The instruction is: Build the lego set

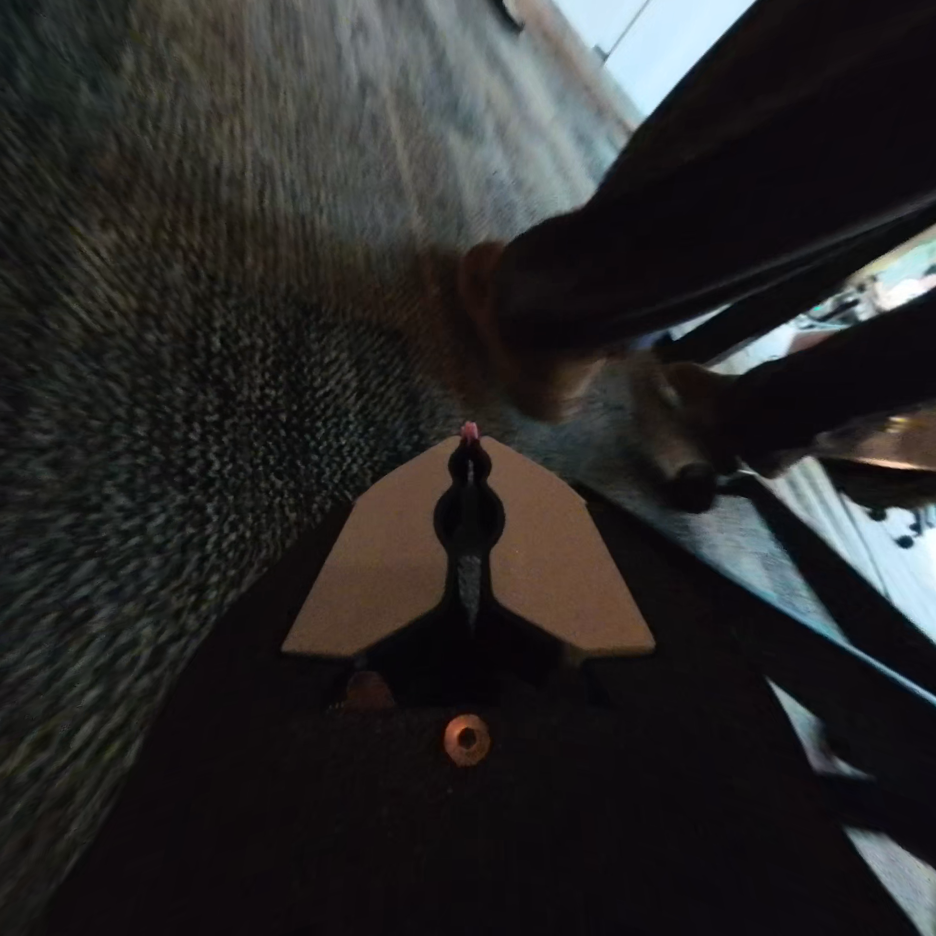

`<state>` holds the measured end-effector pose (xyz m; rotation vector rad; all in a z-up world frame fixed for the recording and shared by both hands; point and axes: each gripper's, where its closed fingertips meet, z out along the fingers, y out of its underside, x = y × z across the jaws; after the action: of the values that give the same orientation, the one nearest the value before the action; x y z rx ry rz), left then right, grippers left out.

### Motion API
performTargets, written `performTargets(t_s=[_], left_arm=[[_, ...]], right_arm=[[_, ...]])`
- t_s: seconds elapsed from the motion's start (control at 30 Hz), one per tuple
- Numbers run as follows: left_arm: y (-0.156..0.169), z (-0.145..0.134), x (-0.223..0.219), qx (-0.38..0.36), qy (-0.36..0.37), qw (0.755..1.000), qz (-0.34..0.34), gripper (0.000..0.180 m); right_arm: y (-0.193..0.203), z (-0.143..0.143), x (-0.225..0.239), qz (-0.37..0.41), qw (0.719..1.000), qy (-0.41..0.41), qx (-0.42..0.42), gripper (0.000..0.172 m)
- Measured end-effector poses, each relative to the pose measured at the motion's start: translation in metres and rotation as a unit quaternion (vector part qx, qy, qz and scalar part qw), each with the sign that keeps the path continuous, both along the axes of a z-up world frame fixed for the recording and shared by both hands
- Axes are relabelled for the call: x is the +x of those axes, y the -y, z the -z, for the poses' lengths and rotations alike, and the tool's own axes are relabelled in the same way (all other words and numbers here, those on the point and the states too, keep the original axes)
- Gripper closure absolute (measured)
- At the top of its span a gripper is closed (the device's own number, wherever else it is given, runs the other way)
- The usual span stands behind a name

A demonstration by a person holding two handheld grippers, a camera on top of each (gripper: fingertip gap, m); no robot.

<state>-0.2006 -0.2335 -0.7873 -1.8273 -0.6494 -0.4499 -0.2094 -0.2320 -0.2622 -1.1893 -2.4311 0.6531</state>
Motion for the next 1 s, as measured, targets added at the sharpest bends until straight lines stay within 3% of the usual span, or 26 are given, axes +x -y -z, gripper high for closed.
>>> performTargets(t_s=[0.2, 0.33, 0.43, 0.57, 0.63, 0.7, 0.77, 0.83, 0.9, 1.0], left_arm=[[0.081, -0.114, -0.007, -0.039, -0.079, 0.995, 0.049, 0.180], [0.134, -0.220, -0.021, -0.081, -0.144, 0.985, 0.048, 0.179], [0.159, -0.314, -0.033, -0.115, -0.205, 0.971, 0.045, 0.179], [0.156, -0.468, -0.046, -0.135, -0.302, 0.943, 0.033, 0.179], [0.134, -0.544, -0.048, -0.137, -0.353, 0.925, 0.037, 0.179], [0.106, -0.598, -0.052, -0.154, -0.372, 0.914, 0.051, 0.179], [0.077, -0.632, -0.066, -0.161, -0.376, 0.911, 0.048, 0.179], [0.055, -0.641, -0.091, -0.178, -0.353, 0.918, 0.033, 0.179], [0.040, -0.635, -0.115, -0.206, -0.322, 0.924, 0.026, 0.179], [0.020, -0.615, -0.141, -0.267, -0.321, 0.908, 0.037, 0.179]], right_arm=[[-0.014, -0.056, 0.040, 0.033, 0.993, -0.093, -0.061, 0.156], [-0.029, -0.087, 0.081, 0.041, 0.987, -0.148, -0.045, 0.156], [-0.039, -0.114, 0.117, 0.050, 0.977, -0.201, -0.048, 0.156], [-0.059, -0.143, 0.170, 0.072, 0.959, -0.261, -0.081, 0.157], [-0.072, -0.153, 0.195, 0.084, 0.951, -0.285, -0.087, 0.158], [-0.082, -0.160, 0.215, 0.088, 0.944, -0.300, -0.101, 0.158], [-0.090, -0.164, 0.229, 0.086, 0.940, -0.311, -0.112, 0.158], [-0.099, -0.163, 0.235, 0.085, 0.939, -0.311, -0.123, 0.158], [-0.110, -0.160, 0.235, 0.084, 0.938, -0.309, -0.132, 0.158], [-0.131, -0.151, 0.223, 0.090, 0.938, -0.302, -0.142, 0.158]])
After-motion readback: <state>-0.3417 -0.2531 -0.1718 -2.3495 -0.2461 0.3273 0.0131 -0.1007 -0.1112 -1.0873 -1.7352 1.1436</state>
